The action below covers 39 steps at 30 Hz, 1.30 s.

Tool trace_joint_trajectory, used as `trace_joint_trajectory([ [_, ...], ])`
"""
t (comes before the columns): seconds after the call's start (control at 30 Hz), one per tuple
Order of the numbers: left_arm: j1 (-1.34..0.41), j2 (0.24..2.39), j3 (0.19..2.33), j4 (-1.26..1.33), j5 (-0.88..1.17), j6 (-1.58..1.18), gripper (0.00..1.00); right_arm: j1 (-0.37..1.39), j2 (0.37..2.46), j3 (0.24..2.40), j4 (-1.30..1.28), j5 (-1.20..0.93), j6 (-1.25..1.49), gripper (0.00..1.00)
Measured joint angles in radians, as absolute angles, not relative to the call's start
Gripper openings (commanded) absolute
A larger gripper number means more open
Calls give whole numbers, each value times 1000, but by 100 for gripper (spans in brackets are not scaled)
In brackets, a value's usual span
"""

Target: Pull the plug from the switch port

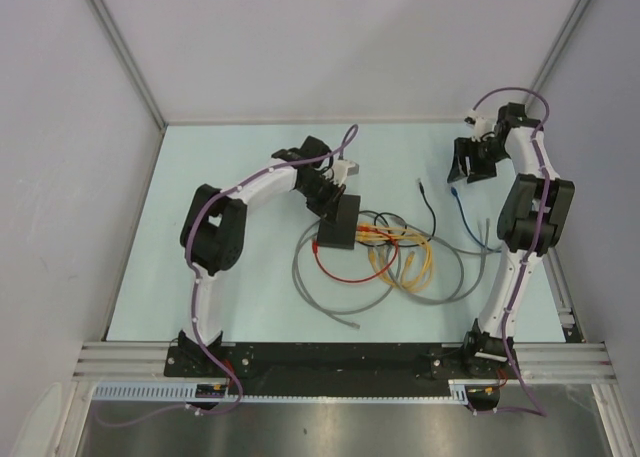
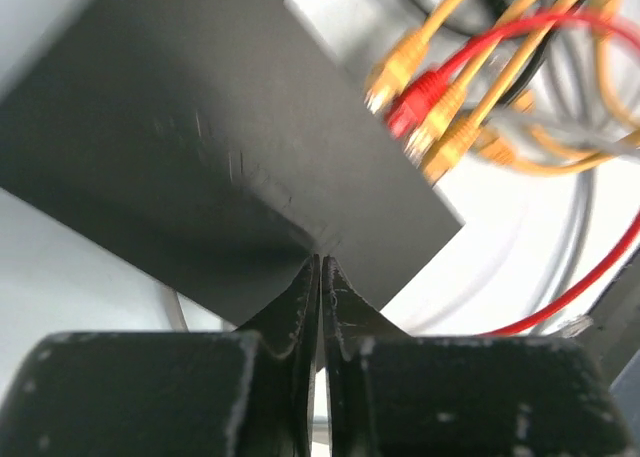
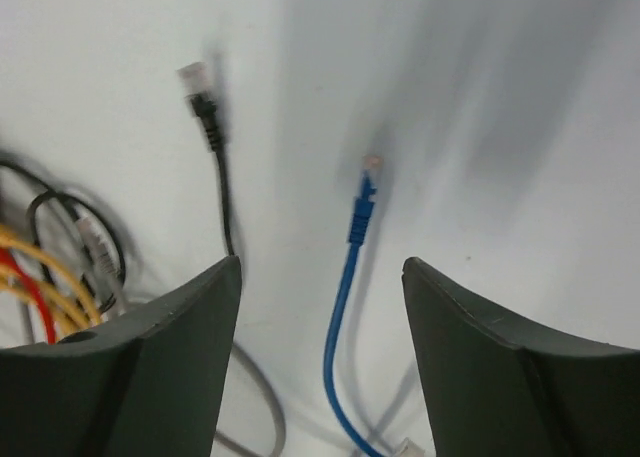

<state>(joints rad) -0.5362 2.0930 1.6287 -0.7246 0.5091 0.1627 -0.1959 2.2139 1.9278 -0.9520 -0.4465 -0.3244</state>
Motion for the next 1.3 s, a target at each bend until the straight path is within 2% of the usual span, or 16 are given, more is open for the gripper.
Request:
trace_joint_trajectory([
  [0.17, -519, 2128, 1744, -768, 575, 157, 16, -146, 2131, 1956, -1077, -524, -461, 71],
  [0.3, -496, 2113, 1723, -727, 631, 138, 18, -33, 1922, 1760, -1158, -551, -602, 65],
  [0.43, -480, 2105, 1691, -706, 640, 104, 20, 72, 1838, 1578, -1241, -554, -772, 69],
  [0.53, -472, 2078, 1635, -694, 628, 96, 20, 53, 1838, 1475, -1257, -532, -878, 71],
  [0.7, -472, 2011, 1562, -709, 593, 112, 21, -40, 1798, 1451, -1234, -506, -997, 71],
  [0.97, -469, 1977, 1543, -760, 587, 128, 22, 0, 1783, 1349, -1123, -451, -1087, 69],
  [1.07, -469, 1977, 1543, -762, 587, 126, 22, 0, 1816, 1336, -1093, -420, -1106, 58],
  [1.1, -469, 1977, 1543, -762, 587, 123, 22, 0, 1823, 1334, -1080, -409, -1106, 49],
  [1.3, -469, 1977, 1543, -759, 587, 120, 22, 33, 1827, 1330, -976, -350, -1083, 23],
])
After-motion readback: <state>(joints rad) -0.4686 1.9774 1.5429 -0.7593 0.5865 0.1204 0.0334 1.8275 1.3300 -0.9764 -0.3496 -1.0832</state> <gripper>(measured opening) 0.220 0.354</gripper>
